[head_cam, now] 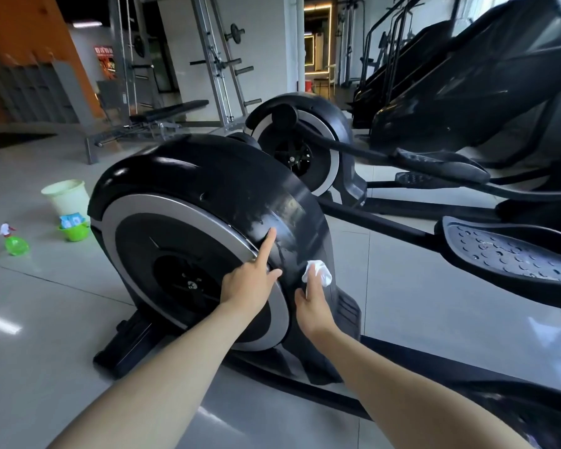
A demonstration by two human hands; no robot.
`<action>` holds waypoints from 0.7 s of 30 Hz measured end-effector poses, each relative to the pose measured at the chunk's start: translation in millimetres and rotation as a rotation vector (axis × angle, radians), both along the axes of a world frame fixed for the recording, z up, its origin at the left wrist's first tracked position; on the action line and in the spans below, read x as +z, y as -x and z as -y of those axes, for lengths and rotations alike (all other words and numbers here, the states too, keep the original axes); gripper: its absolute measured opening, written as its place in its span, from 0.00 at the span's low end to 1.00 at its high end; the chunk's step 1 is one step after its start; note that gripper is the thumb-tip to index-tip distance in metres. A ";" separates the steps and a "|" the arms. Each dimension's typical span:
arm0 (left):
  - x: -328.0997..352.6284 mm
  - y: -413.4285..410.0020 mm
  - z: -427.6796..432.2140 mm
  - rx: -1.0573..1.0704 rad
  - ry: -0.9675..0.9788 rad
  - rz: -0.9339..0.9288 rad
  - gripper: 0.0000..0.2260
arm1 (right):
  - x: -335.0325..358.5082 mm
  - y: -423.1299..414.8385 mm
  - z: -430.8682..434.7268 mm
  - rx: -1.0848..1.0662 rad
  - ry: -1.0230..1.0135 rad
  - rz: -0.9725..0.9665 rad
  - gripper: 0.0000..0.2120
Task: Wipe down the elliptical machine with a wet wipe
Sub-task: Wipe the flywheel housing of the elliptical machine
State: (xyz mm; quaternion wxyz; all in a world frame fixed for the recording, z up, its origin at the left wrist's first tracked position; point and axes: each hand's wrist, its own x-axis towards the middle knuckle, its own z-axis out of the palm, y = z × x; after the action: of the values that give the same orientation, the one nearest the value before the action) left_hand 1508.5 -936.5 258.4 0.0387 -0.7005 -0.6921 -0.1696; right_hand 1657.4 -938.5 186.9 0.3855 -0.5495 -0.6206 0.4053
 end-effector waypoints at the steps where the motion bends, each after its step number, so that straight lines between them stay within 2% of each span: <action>1: 1.5 -0.6 1.1 -0.002 0.007 0.003 0.38 | 2.6 0.0 0.3 0.003 -0.026 -0.002 0.30; 4: 2.5 -0.5 6.6 -0.001 0.010 0.098 0.37 | 29.0 9.9 -3.4 0.051 -0.266 0.006 0.31; 7: 4.0 8.8 8.4 0.078 -0.077 0.238 0.40 | 56.6 27.7 -20.6 0.166 -0.485 0.164 0.31; 11: 8.2 12.6 9.9 0.088 -0.015 0.210 0.43 | 62.0 38.6 -34.4 0.202 -0.566 0.306 0.32; 14: 3.0 6.2 5.0 0.066 -0.015 0.248 0.44 | 26.0 24.4 -25.3 0.242 -0.552 0.354 0.33; 17: -8.5 3.9 5.1 0.017 -0.007 0.251 0.49 | -12.7 3.5 -10.5 0.215 -0.451 0.338 0.34; 21: -15.9 0.7 11.1 -0.007 -0.021 0.275 0.48 | -5.1 -2.4 0.2 0.174 -0.515 0.232 0.25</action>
State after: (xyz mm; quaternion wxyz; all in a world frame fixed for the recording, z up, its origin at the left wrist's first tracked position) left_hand 1507.8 -947.6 242.5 -0.0500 -0.6728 -0.6866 -0.2711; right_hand 1659.8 -938.7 181.8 0.4024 -0.4210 -0.7878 0.2006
